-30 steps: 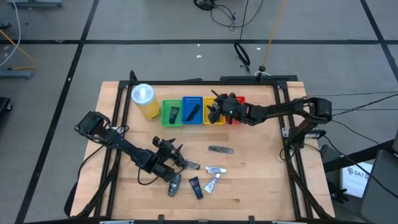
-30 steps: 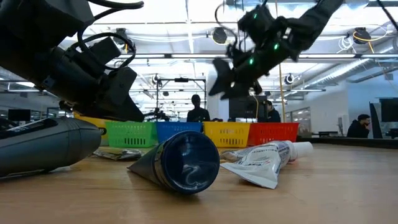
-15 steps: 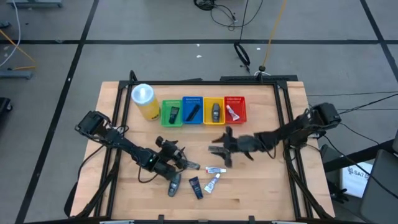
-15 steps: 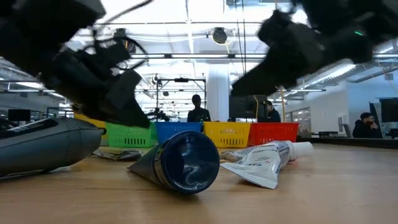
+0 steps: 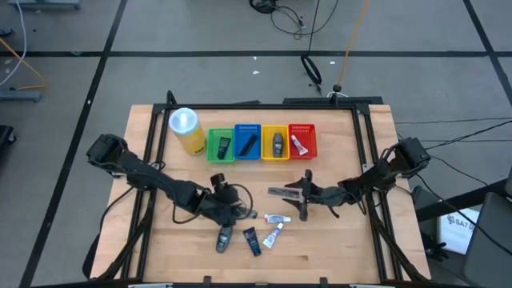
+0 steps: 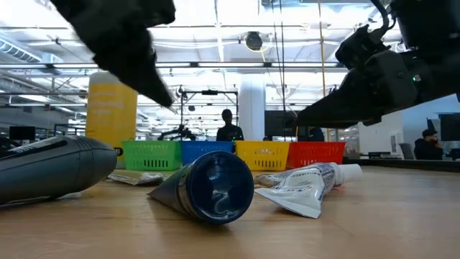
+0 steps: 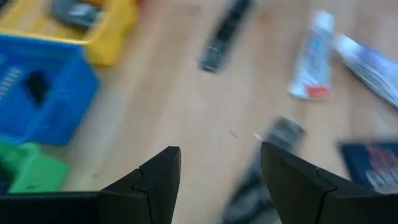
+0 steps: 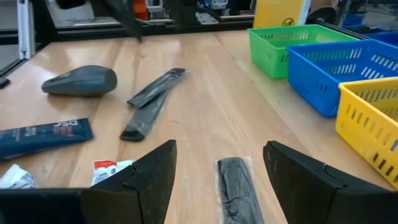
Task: Pick & Place Travel size toiletries
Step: Put the hair comb into the blue basket
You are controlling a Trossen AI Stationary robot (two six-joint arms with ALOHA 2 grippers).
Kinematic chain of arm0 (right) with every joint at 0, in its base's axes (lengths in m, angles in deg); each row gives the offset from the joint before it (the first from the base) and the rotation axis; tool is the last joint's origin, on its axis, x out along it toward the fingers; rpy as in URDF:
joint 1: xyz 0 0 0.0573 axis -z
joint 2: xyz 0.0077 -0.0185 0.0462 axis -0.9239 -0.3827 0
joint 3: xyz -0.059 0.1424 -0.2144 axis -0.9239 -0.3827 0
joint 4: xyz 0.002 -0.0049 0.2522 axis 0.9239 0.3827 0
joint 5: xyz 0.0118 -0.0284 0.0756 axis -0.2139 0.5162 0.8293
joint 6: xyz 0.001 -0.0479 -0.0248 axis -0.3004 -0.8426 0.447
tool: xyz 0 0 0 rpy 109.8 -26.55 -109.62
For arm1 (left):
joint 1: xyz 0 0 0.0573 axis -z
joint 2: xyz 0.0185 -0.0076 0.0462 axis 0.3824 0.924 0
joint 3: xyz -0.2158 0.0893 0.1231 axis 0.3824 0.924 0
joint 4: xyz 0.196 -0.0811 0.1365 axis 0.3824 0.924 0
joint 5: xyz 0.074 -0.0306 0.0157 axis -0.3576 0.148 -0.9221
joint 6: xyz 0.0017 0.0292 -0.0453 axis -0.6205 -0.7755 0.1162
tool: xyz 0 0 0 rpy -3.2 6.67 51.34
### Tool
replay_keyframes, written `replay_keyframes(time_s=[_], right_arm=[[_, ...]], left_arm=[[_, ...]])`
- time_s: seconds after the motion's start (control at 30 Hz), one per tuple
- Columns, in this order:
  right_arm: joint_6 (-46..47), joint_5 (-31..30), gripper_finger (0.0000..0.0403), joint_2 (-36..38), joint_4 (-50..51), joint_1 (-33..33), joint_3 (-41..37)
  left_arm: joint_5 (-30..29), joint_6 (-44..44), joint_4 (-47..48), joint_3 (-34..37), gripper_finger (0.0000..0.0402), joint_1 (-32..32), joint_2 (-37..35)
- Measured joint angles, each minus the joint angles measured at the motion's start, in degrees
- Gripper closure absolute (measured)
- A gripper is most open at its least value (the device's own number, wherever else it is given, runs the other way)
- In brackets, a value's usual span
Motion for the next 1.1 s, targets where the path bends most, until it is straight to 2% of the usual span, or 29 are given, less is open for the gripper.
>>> replay_keyframes(time_s=[0.1, 0.23, 0.4, 0.5, 0.6, 0.67, 0.87, 1.1], right_arm=[[-0.1, 0.0, 0.0167, -0.1, 0.0, 0.0, 0.0], [-0.2, -0.1, 0.0167, -0.1, 0.0, 0.0, 0.0], [0.1, -0.1, 0.0167, -0.1, 0.1, 0.8, 0.0], [0.6, -0.1, 0.0167, -0.1, 0.5, 1.2, 0.0], [0.7, 0.0, 0.0167, -0.1, 0.8, 1.6, 0.0], [0.7, 0.0, 0.0167, -0.1, 1.0, 1.9, 0.0], [0.8, 0.0, 0.0167, -0.1, 1.4, 1.9, 0.0], [1.1, 0.0, 0.0167, -0.1, 1.3, 1.9, 0.0]], left_arm=[[6.5, -2.0, 0.5, 1.2, 0.0183, -0.1, 0.1], [12.7, -4.9, -3.5, 4.4, 0.0183, -2.0, 1.6], [17.7, -12.3, -23.6, 10.2, 0.0183, -4.4, 4.1], [20.5, -14.1, -29.7, 11.6, 0.0183, -5.9, 6.3], [23.6, -14.9, -29.0, 11.1, 0.0179, -6.3, 6.6], [24.5, -15.7, -24.9, 11.1, 0.0175, -5.8, 5.9], [22.8, -19.1, -15.2, 11.1, 0.0172, -3.4, 5.4], [20.9, -18.5, -14.7, 12.0, 0.0172, -3.3, 5.6]])
